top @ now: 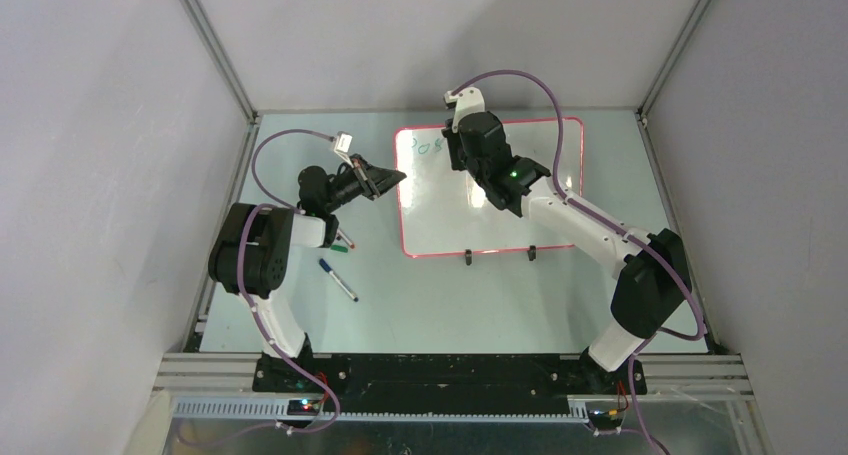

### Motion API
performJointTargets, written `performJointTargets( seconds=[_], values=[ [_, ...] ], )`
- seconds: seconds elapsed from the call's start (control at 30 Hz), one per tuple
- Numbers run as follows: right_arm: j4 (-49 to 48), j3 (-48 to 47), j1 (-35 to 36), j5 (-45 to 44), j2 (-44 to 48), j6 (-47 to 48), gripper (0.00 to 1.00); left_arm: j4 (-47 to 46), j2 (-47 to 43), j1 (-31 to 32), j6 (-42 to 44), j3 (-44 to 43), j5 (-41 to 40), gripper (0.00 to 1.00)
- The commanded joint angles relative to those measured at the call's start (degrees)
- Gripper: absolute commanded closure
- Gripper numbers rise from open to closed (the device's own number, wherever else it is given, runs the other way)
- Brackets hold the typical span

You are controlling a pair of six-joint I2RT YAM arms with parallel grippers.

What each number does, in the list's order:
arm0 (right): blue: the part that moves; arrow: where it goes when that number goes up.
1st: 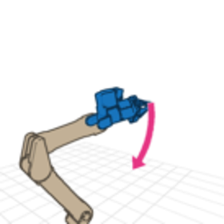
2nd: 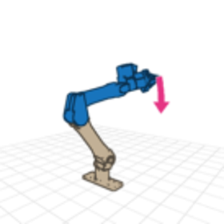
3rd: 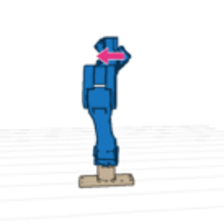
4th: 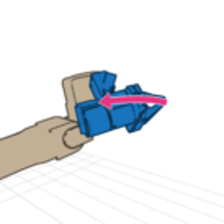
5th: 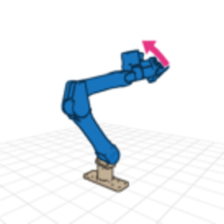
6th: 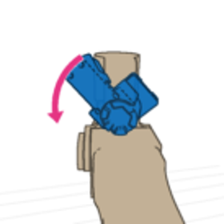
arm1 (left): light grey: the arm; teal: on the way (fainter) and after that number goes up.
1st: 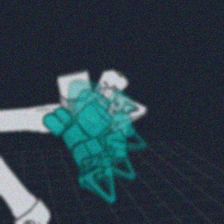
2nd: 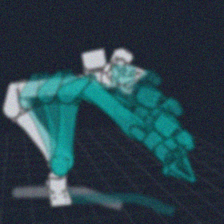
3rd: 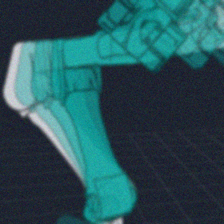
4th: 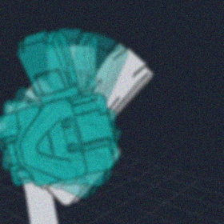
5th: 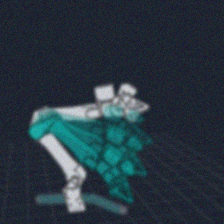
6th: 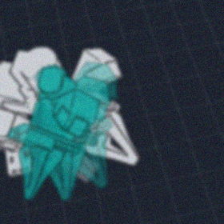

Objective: Write a sentence on the whiteboard

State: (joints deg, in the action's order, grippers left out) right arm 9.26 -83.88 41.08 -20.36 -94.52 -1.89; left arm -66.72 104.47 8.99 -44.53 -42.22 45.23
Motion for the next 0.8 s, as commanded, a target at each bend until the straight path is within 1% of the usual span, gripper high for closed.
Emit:
performJointTargets(
  seconds=[0.0,0.53,0.77],
  values=[
    [-2.5,-1.6,0.3,-1.2,0.5,-0.2,1.00,2.4,-1.2,1.2,5.2,-0.9,-2.1,0.98],
    [1.0,-4.4,0.3,-0.4,-1.8,-0.4,1.00,2.6,-1.4,1.2,5.6,-0.8,-2.0,0.98],
    [1.7,-4.4,0.0,-2.3,-1.5,-0.6,1.00,2.6,-1.4,1.2,5.7,-0.8,-2.1,0.98]
  ],
)
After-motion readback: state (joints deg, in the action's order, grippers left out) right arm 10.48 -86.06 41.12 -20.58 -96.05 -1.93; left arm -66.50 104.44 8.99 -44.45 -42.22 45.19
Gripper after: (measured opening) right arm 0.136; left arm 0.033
